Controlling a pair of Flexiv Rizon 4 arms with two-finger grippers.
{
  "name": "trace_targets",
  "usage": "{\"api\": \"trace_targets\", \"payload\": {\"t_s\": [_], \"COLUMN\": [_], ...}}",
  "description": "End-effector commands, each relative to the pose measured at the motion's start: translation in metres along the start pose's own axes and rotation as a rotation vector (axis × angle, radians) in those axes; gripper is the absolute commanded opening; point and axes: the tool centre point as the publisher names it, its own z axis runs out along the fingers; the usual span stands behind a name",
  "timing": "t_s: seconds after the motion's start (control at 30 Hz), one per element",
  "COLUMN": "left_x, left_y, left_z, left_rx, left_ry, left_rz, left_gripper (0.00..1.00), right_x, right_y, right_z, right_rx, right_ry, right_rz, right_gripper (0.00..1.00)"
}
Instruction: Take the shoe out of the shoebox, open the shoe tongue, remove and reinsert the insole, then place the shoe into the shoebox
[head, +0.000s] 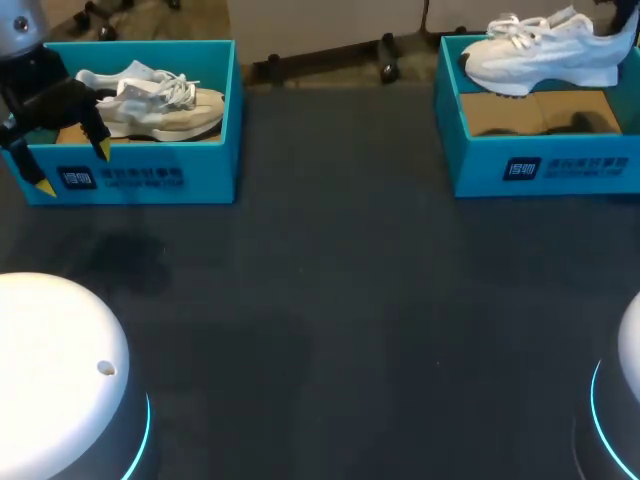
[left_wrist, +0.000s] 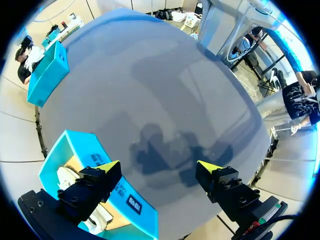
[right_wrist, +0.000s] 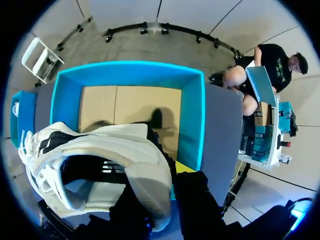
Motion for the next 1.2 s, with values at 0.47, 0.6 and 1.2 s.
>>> {"api": "trace_targets", "payload": {"t_s": [0.47, 0.6, 1.2], "left_x": [0.000, 0.000, 0.000], "left_y": [0.000, 0.000, 0.000], "left_z": [-0.001, -0.001, -0.001], "left_rx": [-0.001, -0.001, -0.001], "left_ry": [0.002, 0.002, 0.002], "left_rz": [0.001, 0.001, 0.001], "left_gripper": [1.00, 1.00, 1.00], "right_x": [-0.015, -0.027, -0.024], "right_y": [0.006, 0.006, -0.015], "right_z": [0.033, 0.035, 0.047], "right_rx": [0.006, 0.014, 0.000], "right_ry": [-0.027, -0.044, -0.098], "right_rz": [0.057, 0.106, 0.175], "right_gripper": [0.00, 0.00, 0.00]}}
